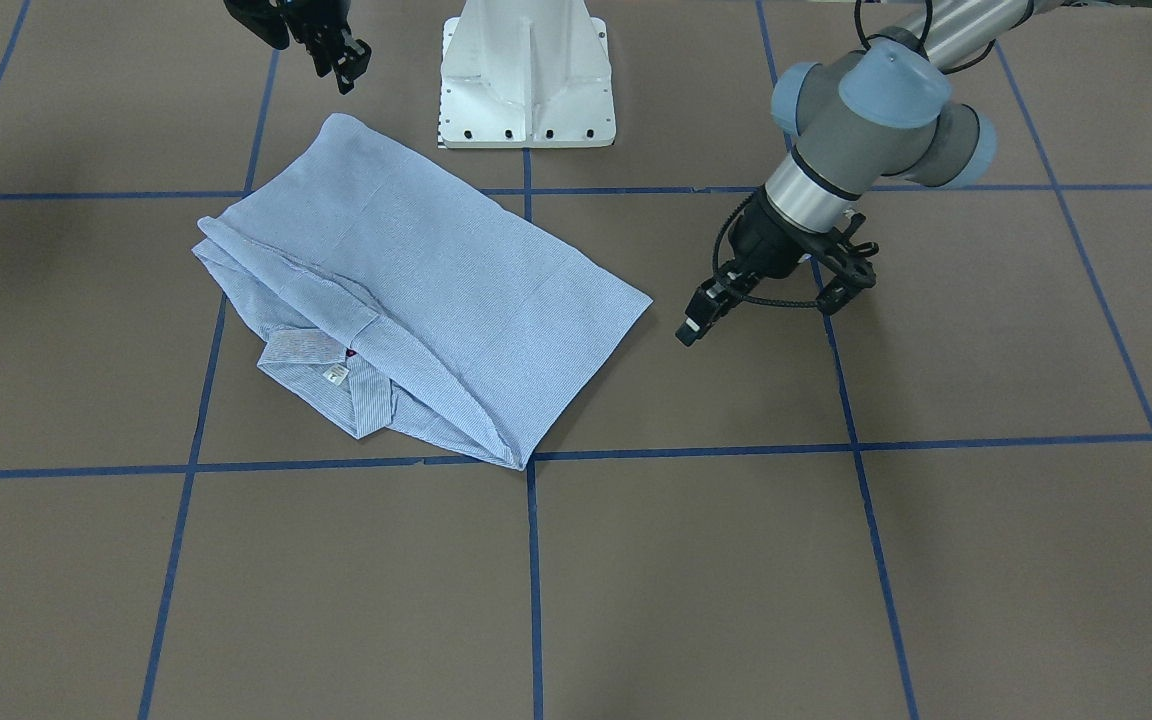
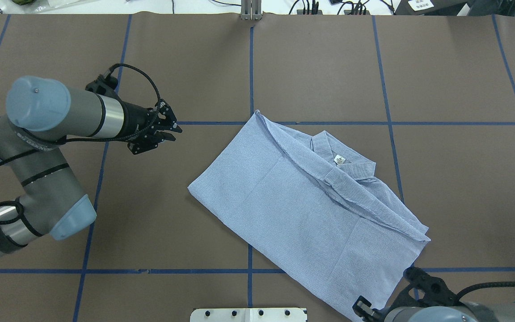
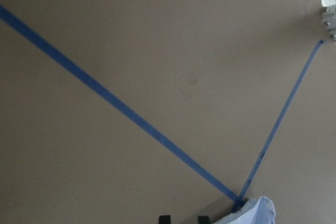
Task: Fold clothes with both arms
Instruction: 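Move the left gripper to the nearest shirt edge while the right gripper holds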
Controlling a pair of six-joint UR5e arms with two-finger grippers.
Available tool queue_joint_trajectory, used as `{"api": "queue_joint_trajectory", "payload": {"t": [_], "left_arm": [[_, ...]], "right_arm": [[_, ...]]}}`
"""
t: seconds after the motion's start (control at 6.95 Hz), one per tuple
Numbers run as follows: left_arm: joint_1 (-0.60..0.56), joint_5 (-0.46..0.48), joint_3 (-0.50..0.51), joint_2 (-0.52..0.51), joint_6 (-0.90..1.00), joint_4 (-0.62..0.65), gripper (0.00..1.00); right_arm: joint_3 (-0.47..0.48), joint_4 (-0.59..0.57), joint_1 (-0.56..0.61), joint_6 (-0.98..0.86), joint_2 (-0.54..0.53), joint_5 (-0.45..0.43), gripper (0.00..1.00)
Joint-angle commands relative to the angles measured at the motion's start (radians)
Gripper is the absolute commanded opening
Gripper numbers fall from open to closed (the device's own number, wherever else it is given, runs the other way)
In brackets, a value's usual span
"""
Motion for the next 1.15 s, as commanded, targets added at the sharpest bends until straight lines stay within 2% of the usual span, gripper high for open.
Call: {"api": "queue_joint_trajectory", "payload": {"t": [0.0, 0.14, 0.29, 0.43, 0.58, 1.01], "left_arm": [[0.093, 0.007, -0.024, 0.008, -0.111, 0.001, 0.43], [0.131, 0.048, -0.025, 0.010, -0.158, 0.030, 0.46], [0.175, 0.129, -0.021, 0.008, -0.162, 0.099, 0.59], [0.211, 0.158, -0.021, 0.005, -0.170, 0.139, 0.60], [0.254, 0.178, -0.009, 0.005, -0.183, 0.142, 0.60], [0.268, 0.179, 0.002, 0.003, -0.182, 0.142, 0.59]], "right_arm": [[0.032, -0.002, 0.140, 0.008, 0.031, 0.001, 1.00], [-0.020, -0.002, 0.276, -0.045, 0.147, 0.012, 1.00], [-0.108, -0.008, 0.384, -0.120, 0.273, 0.013, 1.00], [-0.167, 0.001, 0.453, -0.150, 0.294, 0.047, 1.00], [-0.181, 0.004, 0.487, -0.226, 0.300, 0.079, 1.00], [-0.183, 0.001, 0.492, -0.247, 0.297, 0.082, 1.00]]}}
